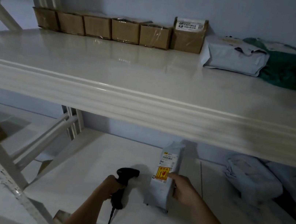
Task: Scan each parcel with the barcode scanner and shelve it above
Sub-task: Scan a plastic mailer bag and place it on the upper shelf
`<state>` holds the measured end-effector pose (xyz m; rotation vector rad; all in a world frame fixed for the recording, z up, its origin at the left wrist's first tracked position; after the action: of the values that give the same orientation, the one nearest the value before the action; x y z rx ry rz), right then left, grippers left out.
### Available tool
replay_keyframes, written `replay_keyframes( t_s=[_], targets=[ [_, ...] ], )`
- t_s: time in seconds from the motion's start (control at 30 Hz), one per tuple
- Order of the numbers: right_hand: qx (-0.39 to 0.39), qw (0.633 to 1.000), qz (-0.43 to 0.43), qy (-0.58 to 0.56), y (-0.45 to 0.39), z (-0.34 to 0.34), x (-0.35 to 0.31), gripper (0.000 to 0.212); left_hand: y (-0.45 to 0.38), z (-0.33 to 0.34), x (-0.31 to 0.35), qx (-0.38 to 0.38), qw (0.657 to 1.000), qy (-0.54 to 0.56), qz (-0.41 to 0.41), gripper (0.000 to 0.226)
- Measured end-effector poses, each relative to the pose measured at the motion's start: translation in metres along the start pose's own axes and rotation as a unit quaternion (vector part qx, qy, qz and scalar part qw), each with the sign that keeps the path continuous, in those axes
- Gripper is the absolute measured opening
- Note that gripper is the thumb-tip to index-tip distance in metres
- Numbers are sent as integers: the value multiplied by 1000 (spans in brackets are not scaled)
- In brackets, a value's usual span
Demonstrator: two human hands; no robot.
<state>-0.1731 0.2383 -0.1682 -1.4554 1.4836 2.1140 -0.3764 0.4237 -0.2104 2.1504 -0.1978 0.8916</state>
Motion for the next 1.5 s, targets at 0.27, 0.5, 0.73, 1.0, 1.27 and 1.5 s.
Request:
replay_keyframes(
  t_s=[0.27, 0.5, 0.73, 1.0, 1.27, 1.5],
  targets=[
    [96, 995, -36, -3, 27, -16, 30, 23, 29, 4, 13, -32, 993, 22, 110, 22],
    [94, 987, -127, -36, 60, -20, 19, 37, 75, -6, 73, -47, 974, 111, 194, 16],
    [83, 984, -158, -26, 76, -29, -5, 38, 107, 6, 124, -48, 961, 73, 264, 14],
    [66, 983, -171, -25, 81, -42, -7, 40, 123, 23, 138, -50, 955, 66, 283, 18],
    [63, 984, -163, -20, 74, -50, -4, 39, 133, 32, 145, -67, 952, 71, 289, 14],
    [64, 987, -146, -37, 66, -54, 1, 38, 123, 30, 140, -71, 956, 84, 273, 13]
  ],
)
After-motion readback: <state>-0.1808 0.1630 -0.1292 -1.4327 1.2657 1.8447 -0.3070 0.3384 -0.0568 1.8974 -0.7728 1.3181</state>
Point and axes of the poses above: each hand's wrist, its own y-axis away from the middle knuckle, its own z-axis out of the palm, x = y × z, the point moved 6 cm from there along -y, towards the middle knuckle, and after that the axes turned 3 degrees about x, right-handed, at the moved point
